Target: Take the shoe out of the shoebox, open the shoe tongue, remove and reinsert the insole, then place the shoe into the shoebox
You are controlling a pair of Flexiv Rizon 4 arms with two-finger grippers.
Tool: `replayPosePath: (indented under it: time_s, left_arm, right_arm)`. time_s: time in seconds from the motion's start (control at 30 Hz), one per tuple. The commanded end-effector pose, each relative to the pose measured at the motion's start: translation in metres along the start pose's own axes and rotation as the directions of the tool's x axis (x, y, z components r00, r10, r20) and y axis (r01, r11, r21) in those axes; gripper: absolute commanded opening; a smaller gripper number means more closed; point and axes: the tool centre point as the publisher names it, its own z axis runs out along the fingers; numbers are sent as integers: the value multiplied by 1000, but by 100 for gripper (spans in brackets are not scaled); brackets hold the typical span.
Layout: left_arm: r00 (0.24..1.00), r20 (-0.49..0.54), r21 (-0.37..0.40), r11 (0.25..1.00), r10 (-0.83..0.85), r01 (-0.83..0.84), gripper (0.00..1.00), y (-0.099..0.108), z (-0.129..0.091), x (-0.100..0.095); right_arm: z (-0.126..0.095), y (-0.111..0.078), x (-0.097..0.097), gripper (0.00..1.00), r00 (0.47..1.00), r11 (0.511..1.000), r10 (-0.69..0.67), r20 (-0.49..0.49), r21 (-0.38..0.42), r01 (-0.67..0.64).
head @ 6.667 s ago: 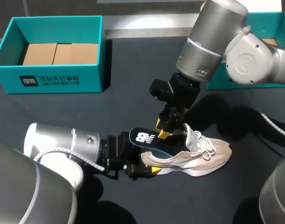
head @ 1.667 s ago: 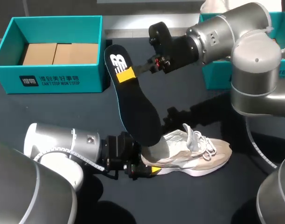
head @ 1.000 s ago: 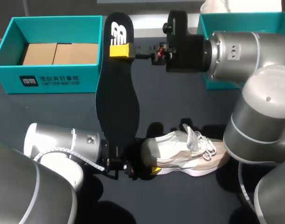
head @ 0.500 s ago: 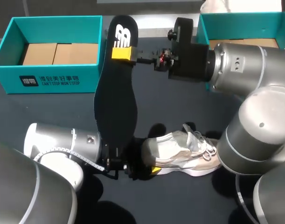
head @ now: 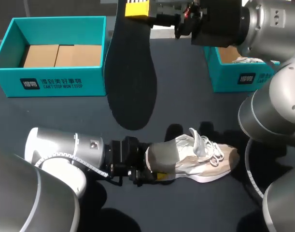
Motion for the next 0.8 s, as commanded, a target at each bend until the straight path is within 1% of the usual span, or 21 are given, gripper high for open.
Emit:
replayPosePath:
  time_s: [0.03,0.17,0.3,0.4,0.5,0.53,0.57,0.63,0.67,0.8]
  left_arm:
    - [1000,2,-2,1000,0,0,0,0,1,1]
    - [1000,2,-2,1000,0,0,0,0,1,1]
    - [1000,2,-2,1000,0,0,0,0,1,1]
    - [1000,2,-2,1000,0,0,0,0,1,1]
    - [1000,2,-2,1000,0,0,0,0,1,1]
    - [1000,2,-2,1000,0,0,0,0,1,1]
    - [1000,2,-2,1000,0,0,0,0,1,1]
    - [1000,2,-2,1000,0,0,0,0,1,1]
    - [1000,2,-2,1000,0,0,0,0,1,1]
    - [1000,2,-2,1000,0,0,0,0,1,1]
  right_arm:
    - [-22,-2,12,0,995,994,4,99,111,-15]
    - [-31,-10,12,0,993,990,15,117,135,-31]
    - [-39,-16,19,0,992,988,31,122,145,-49]
    - [-40,-23,20,0,990,992,7,141,123,-25]
    - [-39,-28,21,0,989,995,19,148,92,-33]
    - [-38,-29,22,0,988,997,23,152,68,-34]
    - [-36,-30,23,0,988,997,26,151,67,-36]
    - [-33,-33,27,0,988,998,38,148,41,-44]
    - [-32,-35,29,0,989,998,31,143,48,-38]
    - [-28,-39,35,0,991,999,27,133,33,-31]
